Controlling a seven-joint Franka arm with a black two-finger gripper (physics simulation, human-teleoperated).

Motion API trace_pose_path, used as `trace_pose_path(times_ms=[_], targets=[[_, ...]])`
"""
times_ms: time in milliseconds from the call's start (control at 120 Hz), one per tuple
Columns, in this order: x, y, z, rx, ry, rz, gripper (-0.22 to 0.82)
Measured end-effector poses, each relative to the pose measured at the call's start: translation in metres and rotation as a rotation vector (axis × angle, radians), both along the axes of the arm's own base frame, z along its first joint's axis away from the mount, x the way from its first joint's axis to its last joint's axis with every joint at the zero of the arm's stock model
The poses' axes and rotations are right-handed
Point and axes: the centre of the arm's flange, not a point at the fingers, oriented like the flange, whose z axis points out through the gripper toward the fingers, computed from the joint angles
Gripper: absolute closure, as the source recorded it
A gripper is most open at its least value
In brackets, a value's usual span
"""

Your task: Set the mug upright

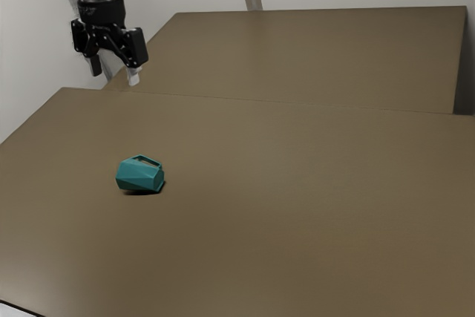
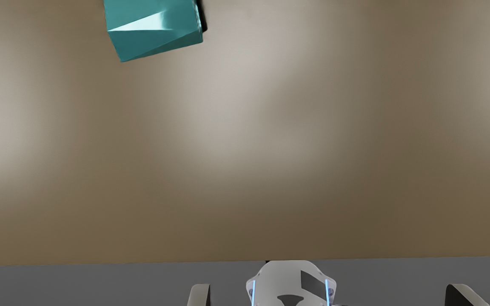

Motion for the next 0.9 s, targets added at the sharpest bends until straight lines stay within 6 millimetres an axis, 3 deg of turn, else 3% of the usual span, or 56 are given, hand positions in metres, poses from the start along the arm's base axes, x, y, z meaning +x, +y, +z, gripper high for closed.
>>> trace_pose_path(times_ms=[125,275,342,458,508,550,633,783,900], targets=[[0.027,0.000,-0.010,-0.004,-0.084,-0.015,0.00],[0.068,0.009,-0.077,-0.117,-0.057,-0.007,0.00],[0.080,0.055,-0.099,-0.201,-0.059,0.071,0.00],[0.074,0.202,-0.124,-0.304,-0.110,0.315,0.00],[0.067,0.244,-0.132,-0.333,-0.133,0.378,0.00],[0.067,0.258,-0.139,-0.355,-0.147,0.392,0.00],[0.075,0.265,-0.163,-0.408,-0.154,0.382,0.00],[0.088,0.299,-0.219,-0.491,-0.162,0.396,0.00],[0.072,0.337,-0.269,-0.570,-0.146,0.425,0.00]])
